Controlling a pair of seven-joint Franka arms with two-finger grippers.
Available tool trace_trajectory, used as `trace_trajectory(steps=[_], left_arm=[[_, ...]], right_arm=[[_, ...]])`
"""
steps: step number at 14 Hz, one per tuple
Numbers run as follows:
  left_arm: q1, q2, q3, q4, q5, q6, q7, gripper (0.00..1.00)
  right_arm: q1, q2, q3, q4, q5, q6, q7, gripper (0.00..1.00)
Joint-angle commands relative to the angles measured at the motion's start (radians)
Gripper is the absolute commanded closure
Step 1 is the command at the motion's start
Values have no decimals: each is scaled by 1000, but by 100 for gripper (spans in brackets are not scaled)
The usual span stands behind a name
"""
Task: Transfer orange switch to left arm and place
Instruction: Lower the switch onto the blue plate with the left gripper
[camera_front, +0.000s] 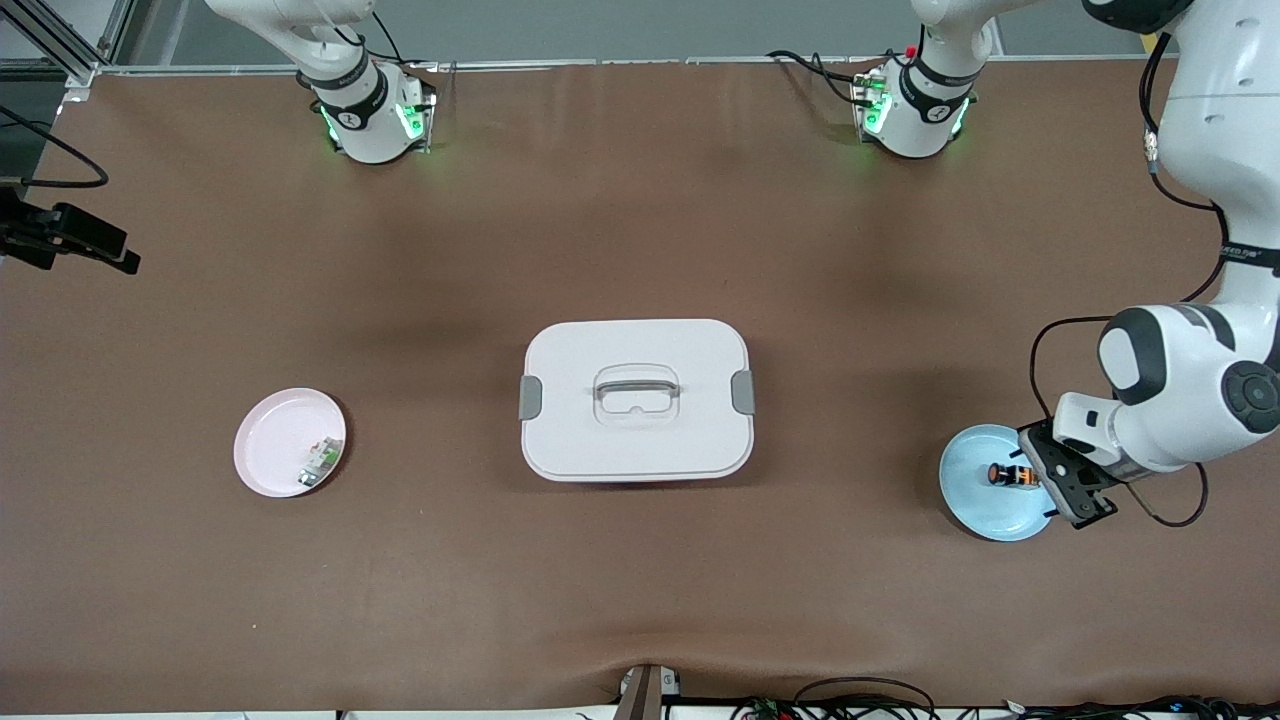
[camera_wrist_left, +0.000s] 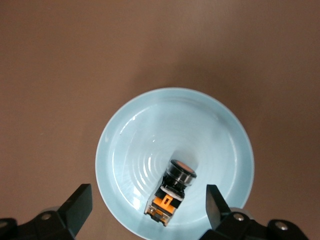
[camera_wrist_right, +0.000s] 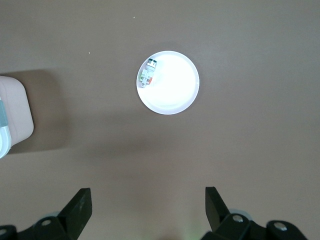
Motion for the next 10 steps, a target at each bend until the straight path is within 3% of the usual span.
trace_trajectory(steps=[1,10], left_arm=[[3,-70,-5,-9,-19,-58,-151,0],[-24,-141,-140,11,-3,-129,-744,0]], right_arm=[[-19,17,16,29,-13,-12,-15,0],[-17,25,17,29,-13,-12,-16,0]])
